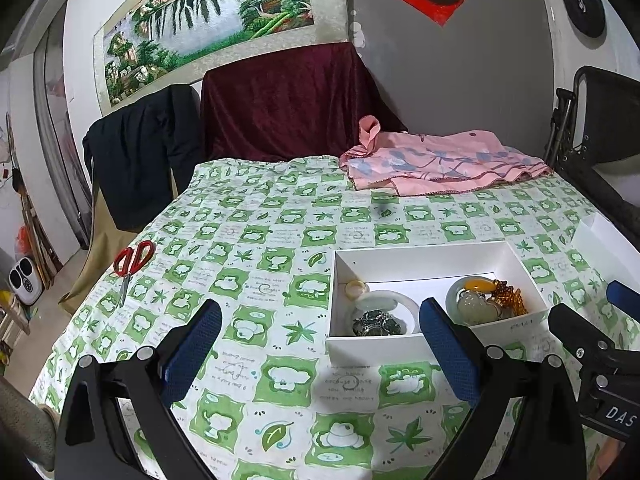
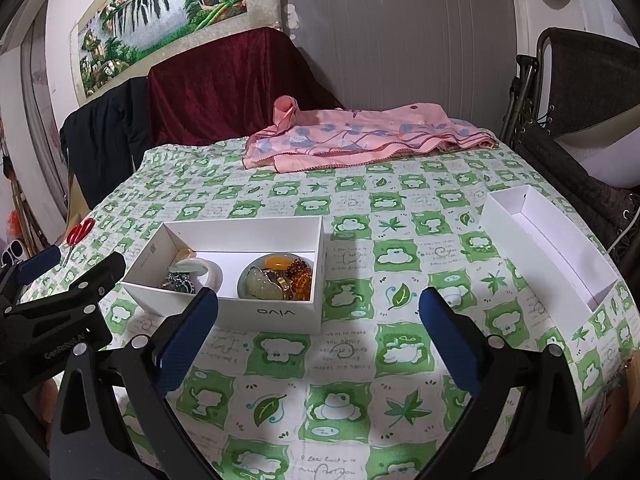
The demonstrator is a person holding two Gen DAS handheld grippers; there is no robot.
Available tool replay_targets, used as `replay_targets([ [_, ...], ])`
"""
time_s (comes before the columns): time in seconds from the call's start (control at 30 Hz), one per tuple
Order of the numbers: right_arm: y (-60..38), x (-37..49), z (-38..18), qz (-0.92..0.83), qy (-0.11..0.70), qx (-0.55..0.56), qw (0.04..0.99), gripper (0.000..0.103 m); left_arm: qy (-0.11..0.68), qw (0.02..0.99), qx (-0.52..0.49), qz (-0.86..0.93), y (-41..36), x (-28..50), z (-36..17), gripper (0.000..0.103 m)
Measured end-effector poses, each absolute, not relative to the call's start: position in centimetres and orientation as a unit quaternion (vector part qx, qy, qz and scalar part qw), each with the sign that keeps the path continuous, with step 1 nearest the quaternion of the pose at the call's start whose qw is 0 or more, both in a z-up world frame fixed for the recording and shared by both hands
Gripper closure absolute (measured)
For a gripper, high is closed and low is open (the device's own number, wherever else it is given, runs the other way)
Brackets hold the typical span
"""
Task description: Organize jewelry
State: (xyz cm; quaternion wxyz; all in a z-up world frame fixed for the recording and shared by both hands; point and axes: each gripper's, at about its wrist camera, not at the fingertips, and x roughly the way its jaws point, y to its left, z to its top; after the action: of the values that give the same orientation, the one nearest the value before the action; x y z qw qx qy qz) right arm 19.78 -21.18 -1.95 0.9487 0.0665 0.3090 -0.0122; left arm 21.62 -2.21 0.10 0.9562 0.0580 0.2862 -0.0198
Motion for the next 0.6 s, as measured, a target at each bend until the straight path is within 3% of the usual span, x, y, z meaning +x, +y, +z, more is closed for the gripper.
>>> replay_targets([
  [0.6, -21.46, 20.13, -2.31, -0.027, 0.320, 0.062, 0.945, 0.007, 0.296, 0.953, 0.060, -0.018, -2.08, 22.05, -0.53, 0.006],
])
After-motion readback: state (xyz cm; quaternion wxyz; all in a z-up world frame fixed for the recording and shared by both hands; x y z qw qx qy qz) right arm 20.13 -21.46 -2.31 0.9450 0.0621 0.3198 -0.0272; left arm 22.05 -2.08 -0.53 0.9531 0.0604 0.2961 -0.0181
